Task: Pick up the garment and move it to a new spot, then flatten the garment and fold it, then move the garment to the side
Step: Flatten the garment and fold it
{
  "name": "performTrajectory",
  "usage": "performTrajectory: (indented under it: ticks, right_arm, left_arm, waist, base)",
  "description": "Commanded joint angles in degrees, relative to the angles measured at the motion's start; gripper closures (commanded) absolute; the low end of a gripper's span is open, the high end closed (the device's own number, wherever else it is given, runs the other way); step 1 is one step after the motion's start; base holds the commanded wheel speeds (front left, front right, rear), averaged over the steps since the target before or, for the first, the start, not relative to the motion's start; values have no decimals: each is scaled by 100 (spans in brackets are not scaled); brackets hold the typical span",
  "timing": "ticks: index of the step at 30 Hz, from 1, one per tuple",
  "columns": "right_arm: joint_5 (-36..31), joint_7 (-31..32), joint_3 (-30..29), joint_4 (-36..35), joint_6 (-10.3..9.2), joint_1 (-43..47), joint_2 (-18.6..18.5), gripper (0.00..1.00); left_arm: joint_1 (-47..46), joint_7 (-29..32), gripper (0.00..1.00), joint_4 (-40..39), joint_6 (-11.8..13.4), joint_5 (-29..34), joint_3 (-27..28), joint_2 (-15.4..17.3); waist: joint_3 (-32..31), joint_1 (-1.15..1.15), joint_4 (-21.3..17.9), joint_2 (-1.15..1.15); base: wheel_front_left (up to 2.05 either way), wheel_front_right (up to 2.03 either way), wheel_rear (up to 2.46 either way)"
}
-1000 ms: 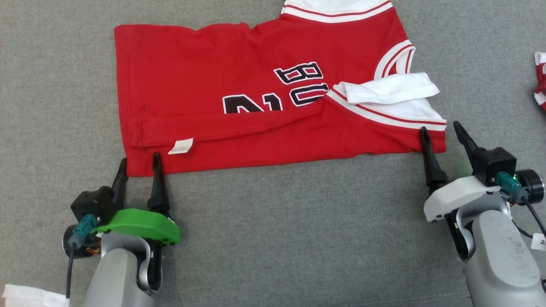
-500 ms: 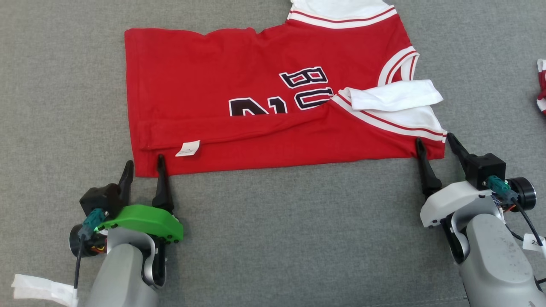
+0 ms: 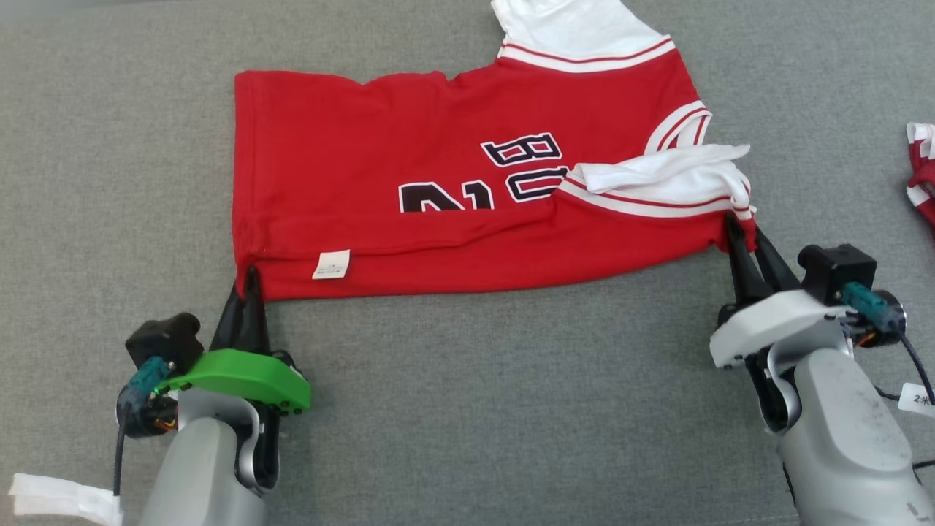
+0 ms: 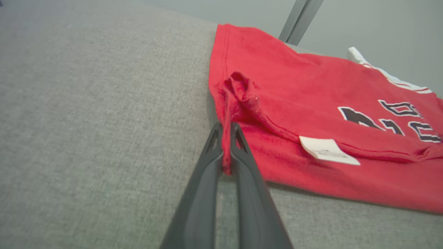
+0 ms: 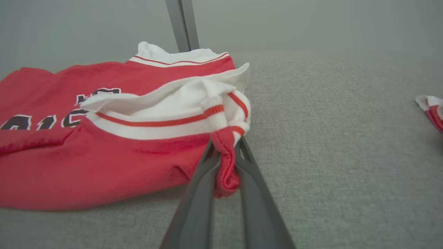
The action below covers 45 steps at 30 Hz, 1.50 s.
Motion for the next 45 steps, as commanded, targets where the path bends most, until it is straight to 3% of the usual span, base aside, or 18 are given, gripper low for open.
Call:
performTrajectory:
  ticks: [1, 10, 15, 23, 24, 25, 26, 27, 28, 37, 45]
  right_arm:
    - [114, 0, -3, -73, -9, -205, -32, 100]
    - [713, 0, 239, 212, -11, -683, -386, 100]
    - [1056, 82, 651, 602, -11, -59, -530, 100]
    - [1381, 50, 930, 820, -12, 1158, -696, 100]
    - [1365, 50, 930, 825, -14, 1245, -719, 83]
    - [1342, 39, 927, 814, -16, 1340, -729, 54]
    - [1326, 36, 908, 781, -16, 1377, -732, 4]
    - [1297, 26, 893, 753, -15, 1379, -738, 0]
    - [1255, 25, 865, 709, -15, 1353, -745, 0]
    - [865, -2, 631, 196, -10, 511, -761, 0]
    - [376, 10, 893, 475, -9, -795, -781, 0]
  left_arm:
    - [-114, 0, 100, -145, -26, 82, 108, 44]
    - [-63, 1, 100, -574, -138, 354, 594, 46]
    - [612, 0, 100, -259, -145, 248, 417, 47]
    - [1858, 8, 100, 64, 159, -145, -109, 49]
    - [1945, 13, 100, 74, 182, -173, -171, 47]
    - [2017, 12, 100, 50, 222, -182, -229, 43]
    - [2045, 12, 58, 11, 277, -196, -249, 42]
    - [2027, 12, 5, -36, 303, -214, -244, 42]
    - [1960, 12, 0, -112, 313, -190, -251, 42]
    - [783, 1, 0, -760, 297, 287, 24, 40]
    - [-904, 1, 0, 307, 122, 764, 187, 211]
  waist:
    - [-240, 0, 15, 0]
    - [-951, 0, 2, 0]
    - [-1123, 0, 25, 0]
    - [-930, 0, 71, 0]
    - [-905, 0, 76, 0]
    - [-879, 0, 81, 0]
    - [-854, 0, 86, 0]
    - [-838, 0, 88, 0]
    - [-812, 0, 92, 0]
    - [-344, 0, 159, 0]
    - [363, 0, 154, 0]
  base:
    - [0, 0, 0]
    - [0, 0, 0]
    - [0, 0, 0]
    - [0, 0, 0]
    - [0, 0, 0]
    - [0, 0, 0]
    - [0, 0, 0]
    - [0, 0, 0]
    - [0, 0, 0]
    - [0, 0, 0]
    - [0, 0, 0]
